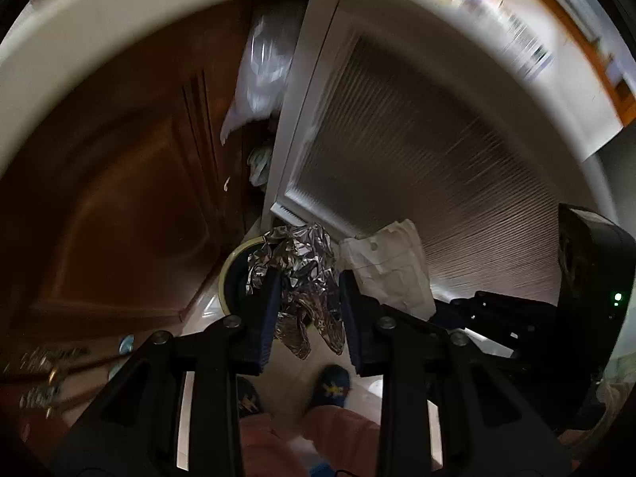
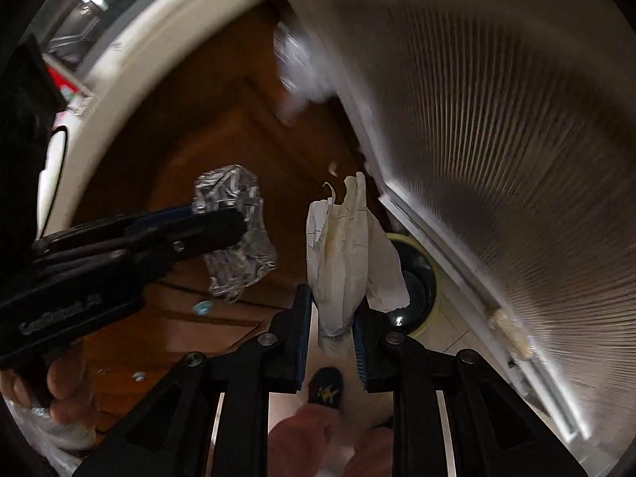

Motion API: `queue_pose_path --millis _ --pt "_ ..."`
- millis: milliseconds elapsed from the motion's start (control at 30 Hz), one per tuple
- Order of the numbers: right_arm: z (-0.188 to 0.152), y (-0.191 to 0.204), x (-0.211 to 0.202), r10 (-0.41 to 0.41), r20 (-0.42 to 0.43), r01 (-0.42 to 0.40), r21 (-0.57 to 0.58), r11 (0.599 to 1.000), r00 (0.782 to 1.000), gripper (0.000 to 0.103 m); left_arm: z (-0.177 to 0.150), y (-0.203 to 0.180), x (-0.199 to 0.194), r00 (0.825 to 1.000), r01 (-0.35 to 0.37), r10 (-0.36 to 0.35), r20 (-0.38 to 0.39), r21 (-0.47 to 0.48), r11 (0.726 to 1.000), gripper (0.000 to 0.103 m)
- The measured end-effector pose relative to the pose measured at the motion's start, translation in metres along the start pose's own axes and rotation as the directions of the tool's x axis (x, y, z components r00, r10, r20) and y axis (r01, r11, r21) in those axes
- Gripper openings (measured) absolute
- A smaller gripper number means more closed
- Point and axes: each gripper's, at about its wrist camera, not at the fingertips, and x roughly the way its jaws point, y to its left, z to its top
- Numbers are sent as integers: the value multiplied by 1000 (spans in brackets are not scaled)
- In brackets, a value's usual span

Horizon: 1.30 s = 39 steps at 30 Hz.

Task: Collect trash
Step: 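Carry foil and paper bag down over the black bin and open both tools, then raise both tools back over the table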

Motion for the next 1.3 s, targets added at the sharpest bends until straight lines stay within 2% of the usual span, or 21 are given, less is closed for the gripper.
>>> queue_pose_path --millis 100,167,267,300,367,400,433,500,633,733,800,900,1067,1300 --pt "-9 -12 40 -23 2 23 44 999 1000 24 -5 11 35 1000 -9 9 -24 36 999 26" --pt "-15 -22 66 -32 23 30 82 996 999 35 -7 17 54 999 0 2 -39 61 998 26" --pt "-21 -32 91 -47 47 41 125 991 998 38 -11 23 76 999 -8 13 -52 88 996 26" --pt "-24 -35 98 -52 48 45 139 989 998 39 -12 24 82 998 -7 12 -59 93 996 29" --pt "-28 -36 105 -69 44 61 160 985 997 39 -11 24 90 997 -13 20 -69 97 995 45" --pt "-30 -36 106 -76 43 67 167 984 996 39 -11 25 91 997 -13 20 -69 97 995 58" --pt "-33 -35 106 -82 43 73 171 983 996 39 -10 24 92 998 -11 17 -67 94 995 67" --pt "-31 -33 105 -86 43 78 173 982 995 39 -8 26 90 998 -14 19 -60 88 996 71" --pt "-39 -21 94 -101 42 94 154 984 994 39 -2 31 79 999 -24 28 -47 75 997 72" --pt "-38 -8 76 -102 30 97 155 983 994 39 1 30 63 999 -24 27 -40 71 997 72" --pt "-17 -17 62 -102 25 96 163 982 995 39 3 25 48 999 -23 26 -37 77 997 72" --pt "-12 -13 38 -104 25 97 184 978 994 39 7 14 16 999 -9 12 -30 91 996 72" --pt "-12 11 -49 -100 52 87 213 973 994 41 20 -13 -43 1000 16 -13 -18 140 990 72" --pt "-9 38 -162 -130 158 93 223 970 979 58 42 -59 -135 998 44 -56 33 277 960 72"
